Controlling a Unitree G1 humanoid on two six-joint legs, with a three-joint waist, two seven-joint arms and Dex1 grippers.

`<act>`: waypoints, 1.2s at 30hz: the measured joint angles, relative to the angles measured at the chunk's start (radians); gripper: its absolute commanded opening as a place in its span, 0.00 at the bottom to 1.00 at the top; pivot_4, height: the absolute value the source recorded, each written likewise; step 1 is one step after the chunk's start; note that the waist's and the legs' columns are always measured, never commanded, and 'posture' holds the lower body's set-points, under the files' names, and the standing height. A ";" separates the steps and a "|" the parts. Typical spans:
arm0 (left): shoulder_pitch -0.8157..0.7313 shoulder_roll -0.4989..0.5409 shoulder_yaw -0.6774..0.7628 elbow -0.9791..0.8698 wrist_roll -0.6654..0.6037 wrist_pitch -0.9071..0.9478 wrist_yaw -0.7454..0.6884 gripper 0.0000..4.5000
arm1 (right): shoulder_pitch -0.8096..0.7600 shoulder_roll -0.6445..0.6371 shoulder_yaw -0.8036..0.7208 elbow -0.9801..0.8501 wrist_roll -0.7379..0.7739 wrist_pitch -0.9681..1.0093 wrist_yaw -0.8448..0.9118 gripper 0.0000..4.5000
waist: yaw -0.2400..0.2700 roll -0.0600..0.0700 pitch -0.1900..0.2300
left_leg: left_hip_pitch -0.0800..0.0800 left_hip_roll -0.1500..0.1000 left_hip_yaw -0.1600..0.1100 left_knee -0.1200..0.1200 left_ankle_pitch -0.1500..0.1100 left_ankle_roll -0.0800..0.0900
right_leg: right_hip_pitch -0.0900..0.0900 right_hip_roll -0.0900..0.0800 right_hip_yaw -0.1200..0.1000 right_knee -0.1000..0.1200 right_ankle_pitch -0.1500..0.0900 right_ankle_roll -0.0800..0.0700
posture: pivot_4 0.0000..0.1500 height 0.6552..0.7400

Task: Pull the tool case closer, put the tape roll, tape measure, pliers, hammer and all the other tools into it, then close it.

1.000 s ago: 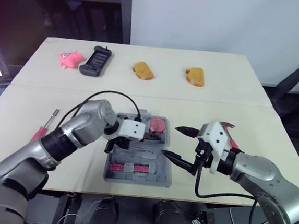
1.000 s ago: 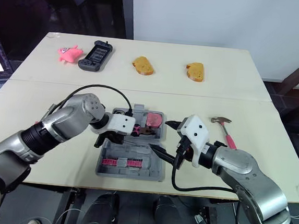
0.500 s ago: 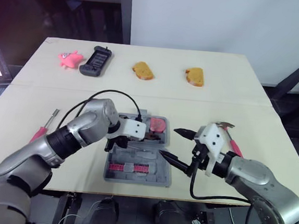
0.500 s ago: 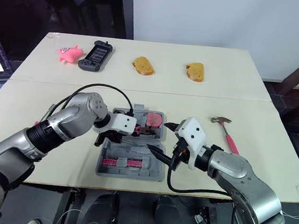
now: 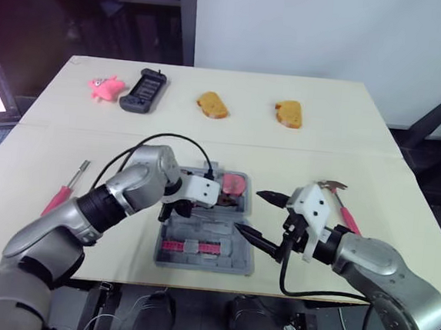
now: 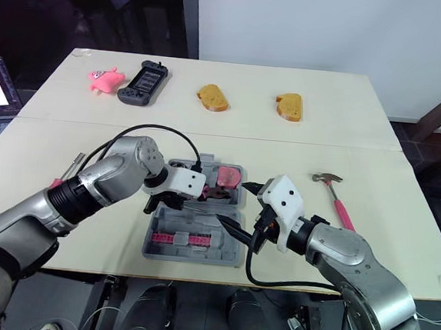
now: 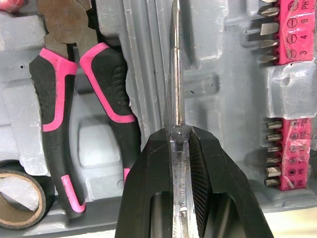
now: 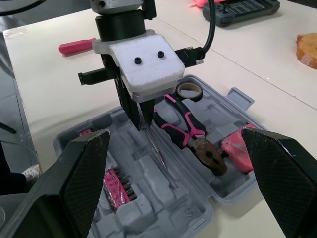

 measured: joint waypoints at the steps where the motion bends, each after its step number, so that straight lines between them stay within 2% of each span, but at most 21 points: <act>1: 0.000 -0.005 0.001 0.003 0.002 0.000 0.000 0.00 | 0.000 -0.001 0.000 0.000 0.000 0.000 0.000 1.00 | 0.002 0.000 0.000 | 0.000 0.000 0.000 0.000 0.000 0.000 | 0.000 0.000 0.000 0.000 0.000 0.000 | 1.00 1.00; 9: 0.017 -0.012 0.006 -0.025 0.023 0.008 0.002 0.00 | 0.001 -0.002 0.000 0.000 0.000 0.000 0.001 1.00 | 0.007 0.001 0.000 | 0.001 0.000 0.000 0.001 0.000 0.000 | 0.001 0.000 0.000 0.000 0.000 0.000 | 1.00 1.00; 20: 0.045 0.042 0.011 -0.085 0.034 0.011 -0.004 0.00 | 0.008 -0.003 -0.001 -0.016 0.000 0.000 0.005 1.00 | -0.006 0.001 0.000 | 0.000 0.000 -0.001 -0.001 0.000 0.000 | 0.000 0.000 0.000 0.000 0.000 0.000 | 1.00 1.00; 36: 0.041 -0.024 0.021 -0.050 0.054 0.025 0.005 0.00 | 0.007 -0.003 -0.001 -0.016 -0.001 0.012 0.005 1.00 | 0.011 0.002 -0.001 | 0.001 0.000 0.000 0.001 0.000 0.000 | 0.002 0.000 0.000 0.000 0.000 0.000 | 1.00 1.00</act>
